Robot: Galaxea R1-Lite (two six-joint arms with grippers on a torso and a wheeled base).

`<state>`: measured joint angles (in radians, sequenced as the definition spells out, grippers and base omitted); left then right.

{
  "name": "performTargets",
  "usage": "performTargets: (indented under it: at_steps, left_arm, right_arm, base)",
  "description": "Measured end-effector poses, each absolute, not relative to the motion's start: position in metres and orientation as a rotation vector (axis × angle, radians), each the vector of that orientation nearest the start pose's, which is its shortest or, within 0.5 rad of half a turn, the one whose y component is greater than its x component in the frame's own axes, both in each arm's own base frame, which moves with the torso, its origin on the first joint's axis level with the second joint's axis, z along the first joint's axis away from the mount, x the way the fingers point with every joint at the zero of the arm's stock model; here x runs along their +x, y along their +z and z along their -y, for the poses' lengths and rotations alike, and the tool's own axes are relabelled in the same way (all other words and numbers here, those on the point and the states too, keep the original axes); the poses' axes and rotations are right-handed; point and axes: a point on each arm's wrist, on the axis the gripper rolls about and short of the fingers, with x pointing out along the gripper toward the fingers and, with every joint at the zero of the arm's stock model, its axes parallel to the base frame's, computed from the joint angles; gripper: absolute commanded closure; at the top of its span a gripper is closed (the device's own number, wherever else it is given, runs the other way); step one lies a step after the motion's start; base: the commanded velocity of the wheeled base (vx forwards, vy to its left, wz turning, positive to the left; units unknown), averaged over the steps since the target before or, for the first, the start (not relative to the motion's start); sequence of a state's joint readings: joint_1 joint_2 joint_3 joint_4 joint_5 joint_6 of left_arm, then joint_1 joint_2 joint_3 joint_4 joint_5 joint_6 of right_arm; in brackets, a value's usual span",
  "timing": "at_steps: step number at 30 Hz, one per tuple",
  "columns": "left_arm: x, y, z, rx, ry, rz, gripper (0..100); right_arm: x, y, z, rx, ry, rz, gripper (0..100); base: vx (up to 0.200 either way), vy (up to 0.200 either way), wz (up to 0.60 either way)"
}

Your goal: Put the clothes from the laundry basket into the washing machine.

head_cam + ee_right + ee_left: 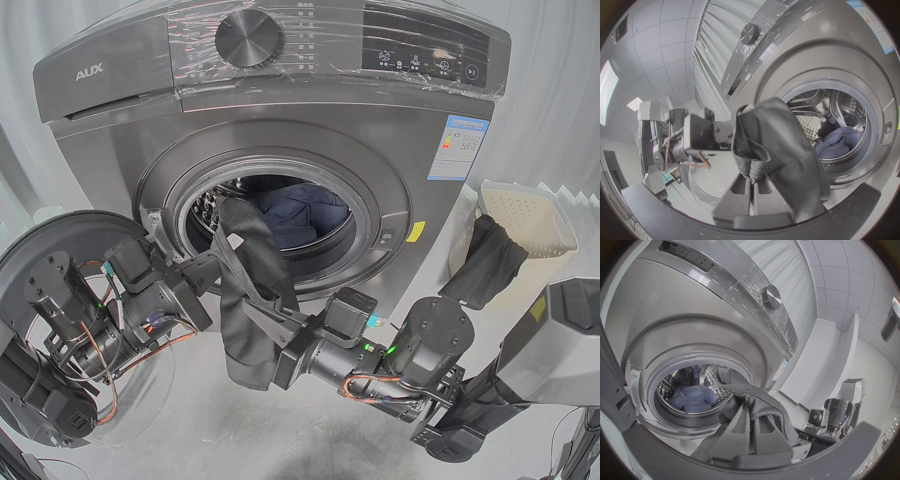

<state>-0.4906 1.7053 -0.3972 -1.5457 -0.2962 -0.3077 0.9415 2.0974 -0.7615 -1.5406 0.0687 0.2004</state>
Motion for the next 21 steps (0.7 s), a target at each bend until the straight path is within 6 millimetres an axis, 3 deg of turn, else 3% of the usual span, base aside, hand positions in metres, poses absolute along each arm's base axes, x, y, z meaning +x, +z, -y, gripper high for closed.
performTargets:
  at_steps: [13,14,21]
  left_arm:
    - [0.23,0.164,0.128,-0.312,-0.767,0.095,100]
    - [0.23,0.162,0.128,-0.307,-0.768,0.089,0]
    - [0.222,0.148,0.128,-0.257,-0.802,0.036,0]
  right_arm:
    - [0.183,0.134,-0.247,0.241,0.981,0.021,100]
    - [0.182,0.136,-0.242,0.241,0.975,0.023,100]
    - [0.176,0.152,-0.212,0.248,0.933,0.062,100]
  base:
    - [0.0,0.0,0.0]
    - [0.0,0.0,0.0]
    - [0.0,0.0,0.0]
